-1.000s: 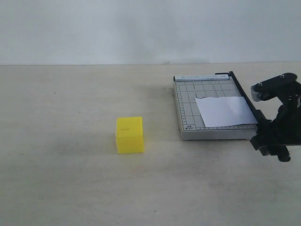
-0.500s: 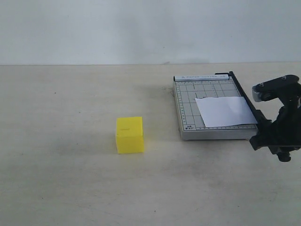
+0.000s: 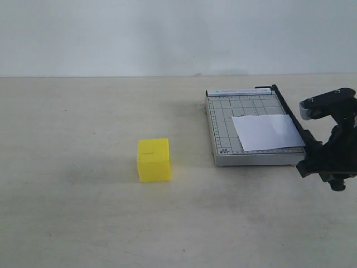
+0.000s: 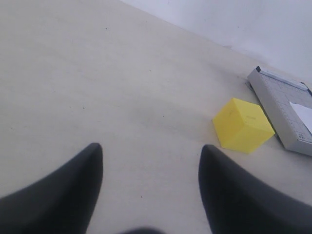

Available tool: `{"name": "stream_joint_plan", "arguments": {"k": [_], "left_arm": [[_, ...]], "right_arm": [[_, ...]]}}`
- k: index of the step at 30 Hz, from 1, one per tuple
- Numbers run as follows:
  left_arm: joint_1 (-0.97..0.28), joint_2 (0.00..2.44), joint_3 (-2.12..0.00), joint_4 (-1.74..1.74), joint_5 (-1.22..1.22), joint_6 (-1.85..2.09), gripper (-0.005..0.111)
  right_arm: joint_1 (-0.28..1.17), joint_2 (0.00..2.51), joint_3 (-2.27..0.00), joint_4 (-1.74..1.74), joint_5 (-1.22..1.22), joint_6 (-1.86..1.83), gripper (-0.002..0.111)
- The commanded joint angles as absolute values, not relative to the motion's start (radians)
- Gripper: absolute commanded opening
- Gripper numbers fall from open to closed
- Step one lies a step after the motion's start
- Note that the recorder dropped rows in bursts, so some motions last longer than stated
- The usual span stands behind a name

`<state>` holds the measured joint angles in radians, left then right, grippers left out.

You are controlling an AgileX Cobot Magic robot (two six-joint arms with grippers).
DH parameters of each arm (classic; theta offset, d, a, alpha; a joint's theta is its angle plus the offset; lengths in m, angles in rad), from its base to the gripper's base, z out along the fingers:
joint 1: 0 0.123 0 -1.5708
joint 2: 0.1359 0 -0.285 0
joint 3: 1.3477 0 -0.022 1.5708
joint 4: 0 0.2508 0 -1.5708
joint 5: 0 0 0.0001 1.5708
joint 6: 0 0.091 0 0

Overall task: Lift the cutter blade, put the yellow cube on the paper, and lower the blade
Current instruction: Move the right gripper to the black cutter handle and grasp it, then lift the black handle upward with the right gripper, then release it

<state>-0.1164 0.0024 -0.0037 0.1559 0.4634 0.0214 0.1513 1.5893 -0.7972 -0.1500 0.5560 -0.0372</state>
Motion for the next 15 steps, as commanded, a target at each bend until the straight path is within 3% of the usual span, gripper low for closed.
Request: {"name": "stream_joint_plan", "arguments": {"k": [1,15], "left_arm": [[-0.121,0.000,-0.001,0.152,0.460,0.018,0.056],[-0.121,0.000,-0.001,0.152,0.460,0.018,0.056]], "right_arm": [[0.149,1.501,-0.803,-0.192,0.576,-0.061,0.001],[0.149,1.344,-0.885,-0.232,0.621,-0.061,0.001]]}}
